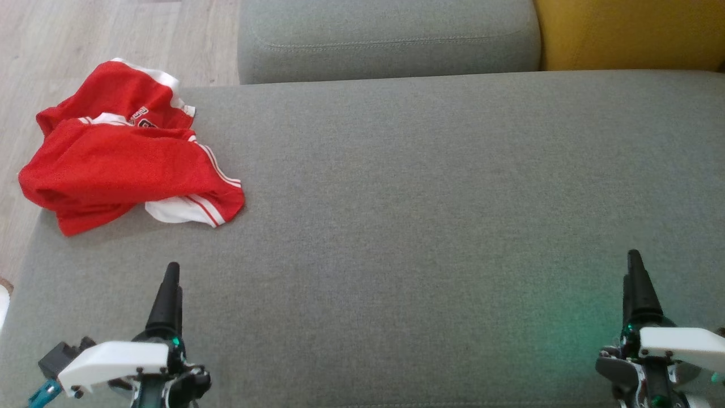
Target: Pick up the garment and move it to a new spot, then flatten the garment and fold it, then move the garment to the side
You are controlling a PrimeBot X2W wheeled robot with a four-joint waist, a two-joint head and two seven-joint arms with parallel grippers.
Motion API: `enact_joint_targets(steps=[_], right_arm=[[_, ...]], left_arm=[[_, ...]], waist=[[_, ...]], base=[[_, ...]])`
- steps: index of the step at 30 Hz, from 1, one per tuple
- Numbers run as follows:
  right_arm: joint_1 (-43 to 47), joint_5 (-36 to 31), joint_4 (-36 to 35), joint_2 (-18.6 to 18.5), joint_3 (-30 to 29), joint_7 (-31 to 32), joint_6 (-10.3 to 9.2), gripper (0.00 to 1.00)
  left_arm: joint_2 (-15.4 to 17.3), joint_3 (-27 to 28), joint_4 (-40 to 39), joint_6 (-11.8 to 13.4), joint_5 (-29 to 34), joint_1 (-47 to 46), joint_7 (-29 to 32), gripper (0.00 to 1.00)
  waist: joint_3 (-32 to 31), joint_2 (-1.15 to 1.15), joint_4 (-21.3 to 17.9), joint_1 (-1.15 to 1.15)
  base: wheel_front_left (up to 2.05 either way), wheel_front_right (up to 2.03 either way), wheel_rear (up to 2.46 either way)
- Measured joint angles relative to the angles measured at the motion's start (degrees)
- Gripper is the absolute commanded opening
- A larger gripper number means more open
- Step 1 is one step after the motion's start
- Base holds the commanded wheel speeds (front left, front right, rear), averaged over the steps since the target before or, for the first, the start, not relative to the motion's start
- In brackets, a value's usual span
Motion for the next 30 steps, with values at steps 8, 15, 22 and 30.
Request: enact_joint_targets(steps=[8,15,22,30], right_arm=[[0.00,-7.47,-2.00,0.00,1.42,-1.34,0.00,1.00],[0.00,-14.22,-2.97,-0.01,2.99,-2.49,0.00,1.00],[0.01,-20.23,-4.04,-0.01,3.85,-3.57,0.00,1.00],[0.03,-26.84,-4.97,-0.01,5.08,-5.02,0.00,1.00]], left_arm=[[0.02,-1.88,-1.15,0.44,6.92,-0.02,-1.36,1.00],[0.05,-3.36,-2.04,1.00,13.44,-0.03,-2.48,1.00],[0.08,-3.86,-2.81,1.47,19.68,-0.03,-3.56,1.00],[0.11,-5.28,-3.93,2.24,25.99,-0.02,-4.94,1.00]], waist=[[0.12,0.00,0.12,0.00],[0.15,0.00,0.20,0.00],[0.08,0.00,0.29,0.00],[-0.10,0.00,0.25,0.00]], base=[[0.00,0.00,0.00],[0.00,0.00,0.00],[0.00,0.00,0.00],[0.00,0.00,0.00]])
